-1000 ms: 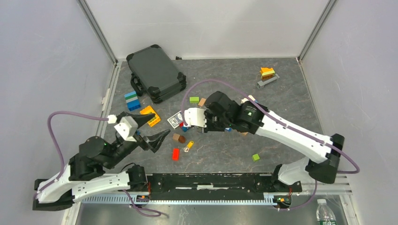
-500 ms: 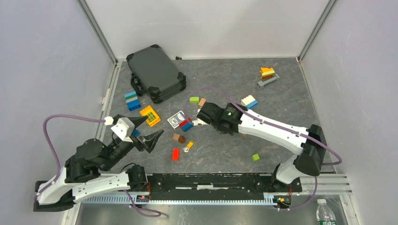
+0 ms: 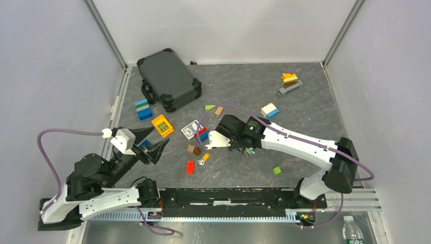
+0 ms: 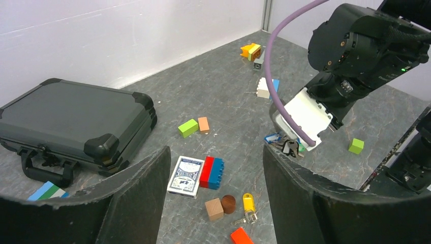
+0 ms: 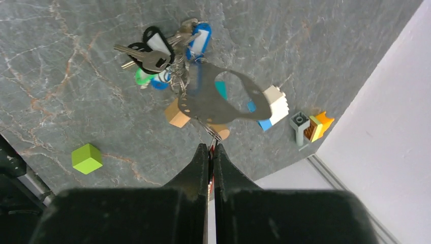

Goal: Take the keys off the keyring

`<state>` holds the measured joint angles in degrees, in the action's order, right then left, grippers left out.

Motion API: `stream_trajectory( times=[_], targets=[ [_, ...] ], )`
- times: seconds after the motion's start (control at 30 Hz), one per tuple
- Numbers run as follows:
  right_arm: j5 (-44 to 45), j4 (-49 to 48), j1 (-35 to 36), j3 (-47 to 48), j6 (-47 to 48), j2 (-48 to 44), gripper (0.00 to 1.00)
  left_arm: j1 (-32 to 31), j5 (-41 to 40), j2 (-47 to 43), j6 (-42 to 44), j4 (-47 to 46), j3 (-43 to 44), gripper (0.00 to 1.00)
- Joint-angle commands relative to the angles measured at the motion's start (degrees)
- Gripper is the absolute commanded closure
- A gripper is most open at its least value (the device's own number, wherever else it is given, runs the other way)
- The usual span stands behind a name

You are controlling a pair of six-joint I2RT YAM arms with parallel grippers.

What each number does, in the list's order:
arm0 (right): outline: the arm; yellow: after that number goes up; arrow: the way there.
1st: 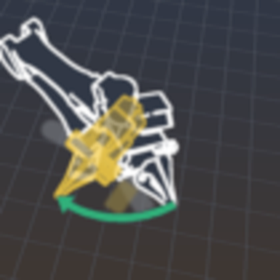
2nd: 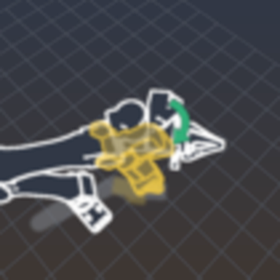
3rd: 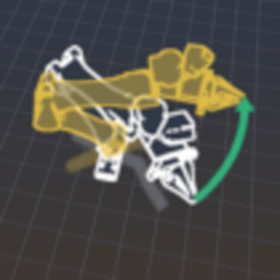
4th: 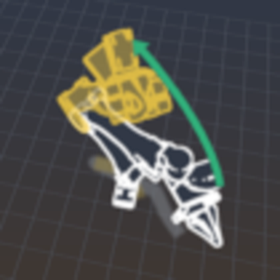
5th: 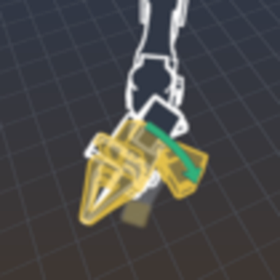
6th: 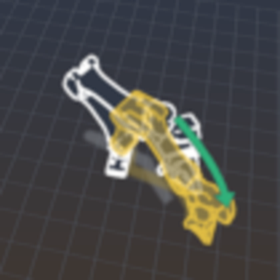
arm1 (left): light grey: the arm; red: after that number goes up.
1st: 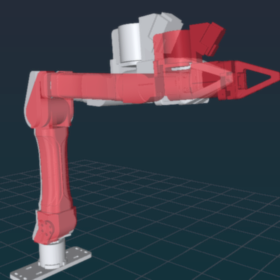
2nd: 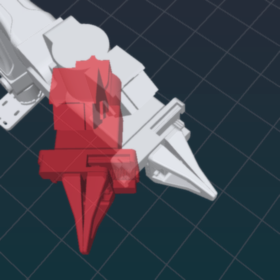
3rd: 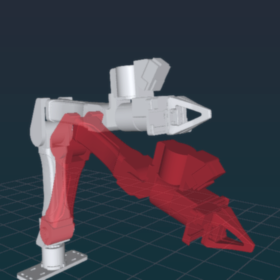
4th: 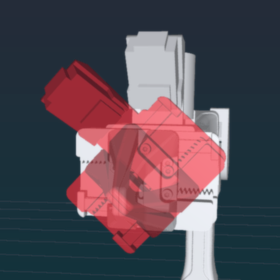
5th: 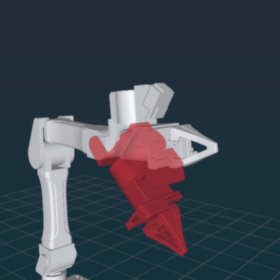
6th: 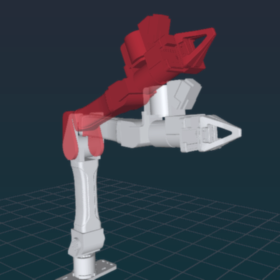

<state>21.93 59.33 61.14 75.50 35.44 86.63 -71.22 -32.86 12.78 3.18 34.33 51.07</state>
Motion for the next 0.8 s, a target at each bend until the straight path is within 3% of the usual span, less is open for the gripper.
stream_trajectory(
  times=[0.0, 0.4, 0.57, 0.77],
  targets=[
    [-2.17, 2.31, 0.25, 0.13, 1.53, -0.97, 1.0, -0.22, 0.1, -1.25, -1.24, -1.39, -0.07, 0.26],
    [26.47, 5.12, 0.2, 10.62, 2.97, -0.54, 1.0, -0.24, -1.59, -1.09, -0.47, -2.41, -1.23, 0.18],
    [38.03, -6.05, 0.29, 6.25, 12.35, -4.7, 1.0, -0.25, -1.33, -0.74, 0.56, -3.97, -1.84, 0.11],
    [38.94, -18.61, 1.27, 1.14, 25.01, -10.49, 1.0, -0.24, -1.77, 0.62, 0.86, -4.57, -2.11, 0.11]
  ],
)
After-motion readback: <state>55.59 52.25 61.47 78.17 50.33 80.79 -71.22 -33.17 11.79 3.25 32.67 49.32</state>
